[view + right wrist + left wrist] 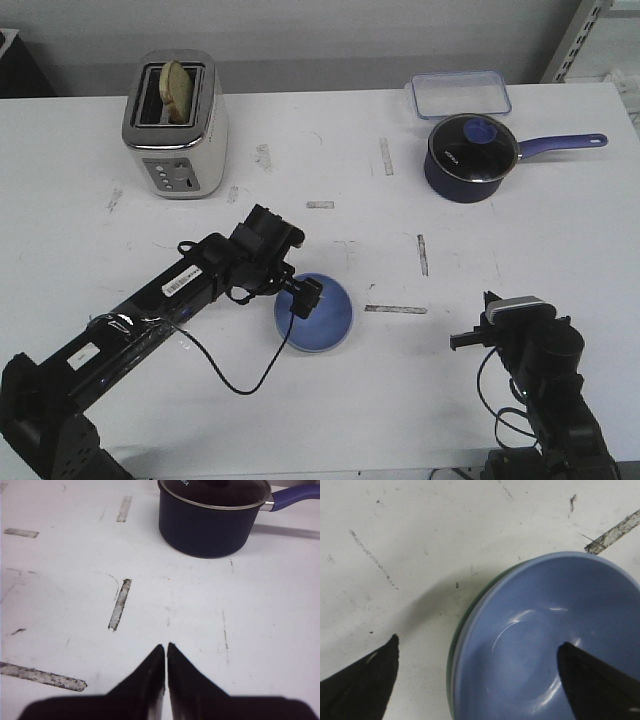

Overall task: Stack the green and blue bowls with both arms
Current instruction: 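Open the left gripper and withdraw it from the stacked bowls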

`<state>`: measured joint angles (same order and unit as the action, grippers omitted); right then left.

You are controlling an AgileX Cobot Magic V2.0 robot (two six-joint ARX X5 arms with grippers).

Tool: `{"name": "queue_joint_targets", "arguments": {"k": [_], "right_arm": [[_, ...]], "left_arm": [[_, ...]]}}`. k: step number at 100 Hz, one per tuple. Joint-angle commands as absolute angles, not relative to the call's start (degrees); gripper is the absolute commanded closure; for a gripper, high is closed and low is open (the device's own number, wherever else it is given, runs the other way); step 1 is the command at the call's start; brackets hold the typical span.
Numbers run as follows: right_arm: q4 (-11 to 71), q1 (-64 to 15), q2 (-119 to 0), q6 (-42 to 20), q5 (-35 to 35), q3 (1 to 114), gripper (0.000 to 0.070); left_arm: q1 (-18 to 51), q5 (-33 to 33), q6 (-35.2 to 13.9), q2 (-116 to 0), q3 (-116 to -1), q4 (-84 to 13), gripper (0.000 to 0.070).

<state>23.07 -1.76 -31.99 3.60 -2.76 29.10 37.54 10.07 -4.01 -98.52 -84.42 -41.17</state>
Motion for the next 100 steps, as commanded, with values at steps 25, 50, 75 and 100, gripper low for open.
{"name": "queue_joint_targets", "arguments": {"k": [25, 50, 75, 100], "right_arm": [[22.37, -1.8, -32.32, 3.29, -2.57, 29.54, 0.07], [22.37, -1.8, -32.32, 3.29, -2.55, 29.54, 0.07], [22.33, -1.8, -32.29, 3.27, -2.55, 29.54, 0.07], [22.28, -1.8, -32.29, 3.29, -2.55, 29.54, 0.07]], "left_arm": [[37.47, 9.93, -2.59, -93.01, -90.94, -41.87, 0.0286], [35.33, 6.94, 3.44, -86.13, -92.44, -41.76, 0.0636], [26.57, -0.8, 3.25, -80.14, -91.46, -46.0, 0.07], [17.12, -1.15, 2.33, -66.83, -75.16, -37.56, 0.07]]}}
